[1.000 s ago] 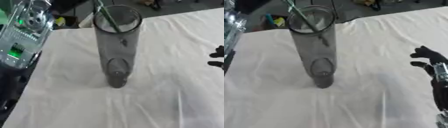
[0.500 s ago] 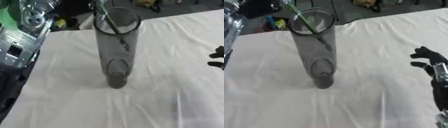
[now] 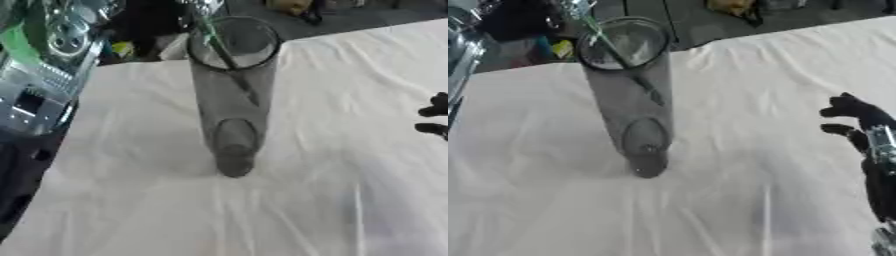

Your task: Arrange flowers into the vase.

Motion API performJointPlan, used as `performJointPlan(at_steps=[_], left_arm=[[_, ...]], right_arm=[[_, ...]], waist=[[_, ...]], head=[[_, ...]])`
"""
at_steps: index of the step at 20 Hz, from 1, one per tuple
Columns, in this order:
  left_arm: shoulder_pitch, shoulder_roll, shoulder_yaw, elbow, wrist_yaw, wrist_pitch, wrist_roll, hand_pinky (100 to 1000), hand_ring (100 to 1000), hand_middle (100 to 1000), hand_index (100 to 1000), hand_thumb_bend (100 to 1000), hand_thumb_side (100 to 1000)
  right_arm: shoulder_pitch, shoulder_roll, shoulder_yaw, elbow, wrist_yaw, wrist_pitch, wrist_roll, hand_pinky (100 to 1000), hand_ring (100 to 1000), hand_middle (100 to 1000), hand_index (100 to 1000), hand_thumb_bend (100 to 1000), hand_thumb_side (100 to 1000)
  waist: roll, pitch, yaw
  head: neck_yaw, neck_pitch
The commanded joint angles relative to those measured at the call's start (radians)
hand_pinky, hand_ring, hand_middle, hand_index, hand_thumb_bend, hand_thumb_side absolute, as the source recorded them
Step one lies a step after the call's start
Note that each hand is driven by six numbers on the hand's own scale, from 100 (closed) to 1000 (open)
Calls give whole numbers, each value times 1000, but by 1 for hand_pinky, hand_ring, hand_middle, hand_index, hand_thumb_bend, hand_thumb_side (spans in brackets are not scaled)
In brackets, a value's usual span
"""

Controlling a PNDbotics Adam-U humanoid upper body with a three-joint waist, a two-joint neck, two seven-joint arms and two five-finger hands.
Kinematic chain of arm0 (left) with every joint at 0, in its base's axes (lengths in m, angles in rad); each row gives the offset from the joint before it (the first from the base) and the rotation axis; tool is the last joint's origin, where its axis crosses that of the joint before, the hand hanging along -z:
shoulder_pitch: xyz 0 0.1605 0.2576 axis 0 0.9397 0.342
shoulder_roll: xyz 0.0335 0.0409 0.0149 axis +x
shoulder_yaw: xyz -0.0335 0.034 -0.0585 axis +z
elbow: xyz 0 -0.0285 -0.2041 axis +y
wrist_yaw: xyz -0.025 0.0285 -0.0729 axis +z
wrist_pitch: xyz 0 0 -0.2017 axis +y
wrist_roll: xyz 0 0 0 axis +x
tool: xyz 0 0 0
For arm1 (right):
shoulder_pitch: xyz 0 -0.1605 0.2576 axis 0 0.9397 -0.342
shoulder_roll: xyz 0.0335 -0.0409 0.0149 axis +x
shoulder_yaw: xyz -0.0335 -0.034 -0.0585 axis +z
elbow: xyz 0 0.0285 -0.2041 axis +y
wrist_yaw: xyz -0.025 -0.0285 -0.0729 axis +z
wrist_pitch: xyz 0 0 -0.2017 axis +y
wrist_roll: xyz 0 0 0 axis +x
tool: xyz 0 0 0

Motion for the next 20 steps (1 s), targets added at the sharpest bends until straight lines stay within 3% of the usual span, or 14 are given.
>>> performJointPlan(at_steps=[1,7,16,20], left_arm=[[-30,30,2,-18,-10,-9,-7,580,748,710,785,100,846],[-37,41,-8,-14,-36,-27,-78,724,828,787,879,100,926],[-39,46,-6,8,-55,-48,-197,777,870,842,994,100,985],[-39,48,-6,15,-54,-52,-220,797,885,863,1000,100,1000]], right_arm=[[-1,-11,-6,-19,-2,3,2,734,1000,653,793,100,1000],[3,-13,-6,-19,-2,5,3,734,1000,651,793,100,1000],[8,-14,-4,-19,-3,9,6,734,1000,650,793,100,1000],[9,-14,-4,-19,-4,11,8,734,1000,649,793,100,1000]], waist=[[12,-47,3],[17,-55,4],[24,-65,5],[26,-66,4]], head=[[-1,7],[0,13],[3,26],[5,26]])
